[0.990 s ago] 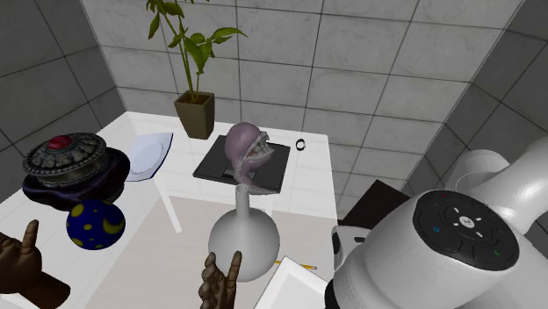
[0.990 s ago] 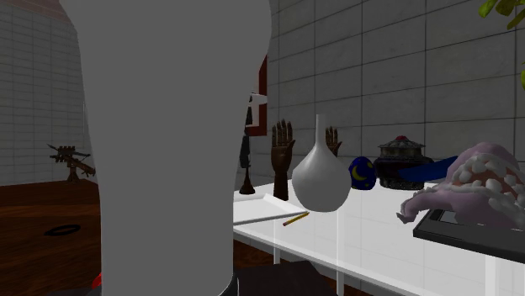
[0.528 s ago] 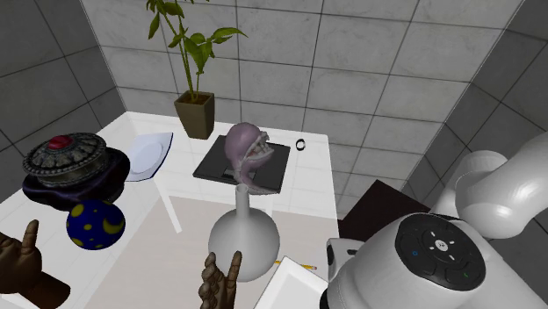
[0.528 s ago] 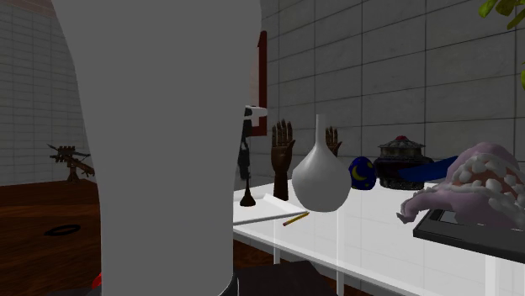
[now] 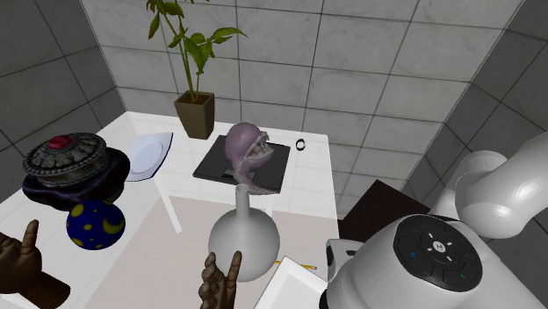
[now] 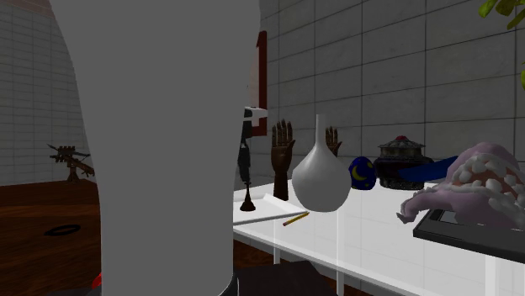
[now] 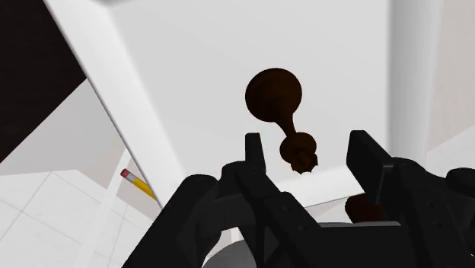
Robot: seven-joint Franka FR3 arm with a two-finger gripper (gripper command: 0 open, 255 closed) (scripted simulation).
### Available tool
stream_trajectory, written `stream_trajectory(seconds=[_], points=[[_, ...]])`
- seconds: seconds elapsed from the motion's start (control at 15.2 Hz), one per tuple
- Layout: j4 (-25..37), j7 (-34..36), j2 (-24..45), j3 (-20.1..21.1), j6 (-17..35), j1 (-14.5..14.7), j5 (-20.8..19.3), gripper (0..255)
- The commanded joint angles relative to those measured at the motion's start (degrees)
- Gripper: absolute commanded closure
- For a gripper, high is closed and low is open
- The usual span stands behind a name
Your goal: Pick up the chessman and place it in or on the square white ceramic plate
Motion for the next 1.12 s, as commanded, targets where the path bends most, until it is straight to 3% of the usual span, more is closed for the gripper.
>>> stream_trajectory(seconds=[0.0,0.26,0.53,1.06], points=[[0.00,0.00,0.00,0.00,0.00,0.00,0.00,0],[0.00,0.00,0.00,0.00,0.00,0.00,0.00,0],[2.42,-2.17,-6.77,-8.60,-9.49,6.72,2.34,0],[2.42,-2.17,-6.78,-8.60,-9.49,6.71,2.34,0]])
